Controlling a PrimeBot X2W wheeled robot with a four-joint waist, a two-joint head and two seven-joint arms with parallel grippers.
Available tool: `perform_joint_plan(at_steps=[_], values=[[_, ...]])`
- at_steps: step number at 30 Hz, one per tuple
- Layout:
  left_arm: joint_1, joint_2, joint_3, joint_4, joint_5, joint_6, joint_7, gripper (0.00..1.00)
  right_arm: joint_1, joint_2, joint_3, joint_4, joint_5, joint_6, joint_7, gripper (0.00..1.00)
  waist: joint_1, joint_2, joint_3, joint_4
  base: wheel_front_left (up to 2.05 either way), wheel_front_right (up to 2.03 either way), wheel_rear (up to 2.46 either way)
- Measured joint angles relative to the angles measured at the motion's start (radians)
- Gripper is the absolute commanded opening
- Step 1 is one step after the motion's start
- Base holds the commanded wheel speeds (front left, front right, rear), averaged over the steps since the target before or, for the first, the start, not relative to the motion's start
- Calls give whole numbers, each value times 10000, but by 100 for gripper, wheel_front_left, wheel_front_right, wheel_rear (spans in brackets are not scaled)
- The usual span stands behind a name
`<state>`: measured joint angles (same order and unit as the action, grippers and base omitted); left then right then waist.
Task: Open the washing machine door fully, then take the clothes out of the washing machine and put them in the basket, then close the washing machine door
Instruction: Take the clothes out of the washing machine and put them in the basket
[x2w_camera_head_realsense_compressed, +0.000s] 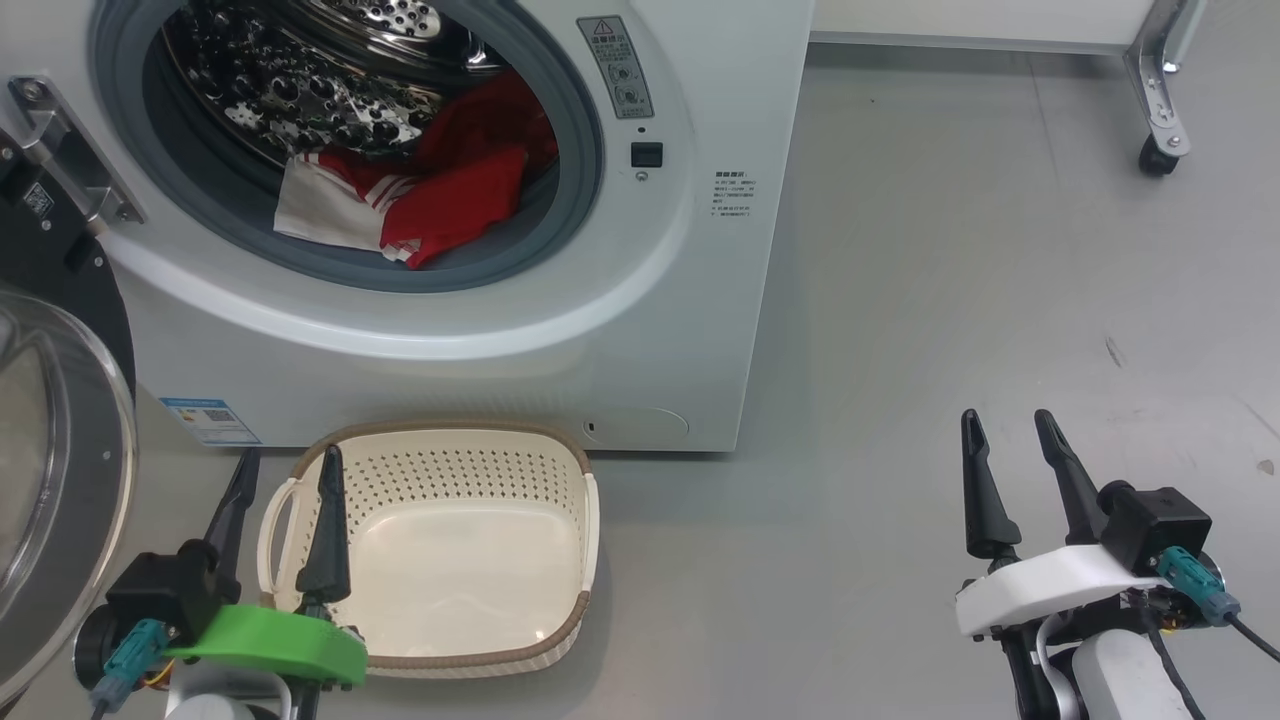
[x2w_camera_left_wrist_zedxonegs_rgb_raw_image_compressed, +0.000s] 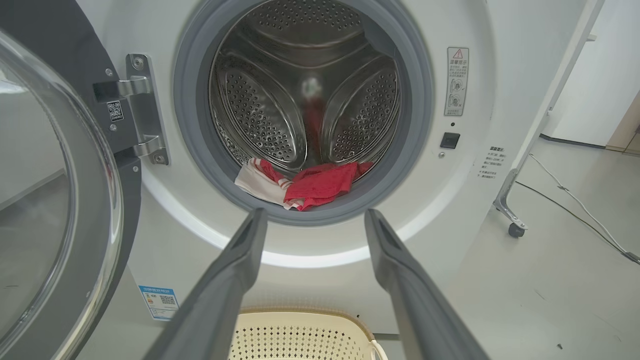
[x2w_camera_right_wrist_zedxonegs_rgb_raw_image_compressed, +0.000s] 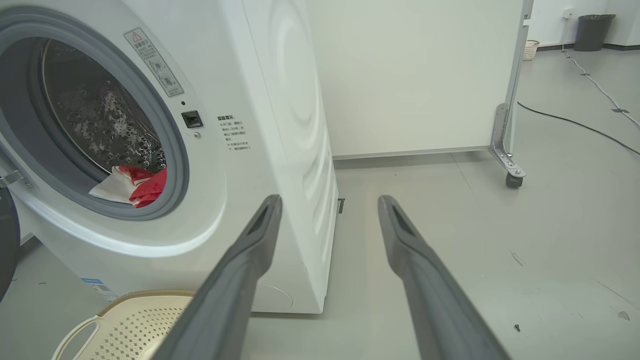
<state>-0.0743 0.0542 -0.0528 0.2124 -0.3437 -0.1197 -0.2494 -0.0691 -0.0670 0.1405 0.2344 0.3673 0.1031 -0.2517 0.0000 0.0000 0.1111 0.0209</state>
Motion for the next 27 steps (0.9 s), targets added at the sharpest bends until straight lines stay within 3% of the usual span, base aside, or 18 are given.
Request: perform_joint_plan(at_steps=[27], values=[[-1,-2,-15,155,-54,-2,0,100,-7,21,-33,8,0,0,0,100,0,0,-64,-48,14,-14,0]])
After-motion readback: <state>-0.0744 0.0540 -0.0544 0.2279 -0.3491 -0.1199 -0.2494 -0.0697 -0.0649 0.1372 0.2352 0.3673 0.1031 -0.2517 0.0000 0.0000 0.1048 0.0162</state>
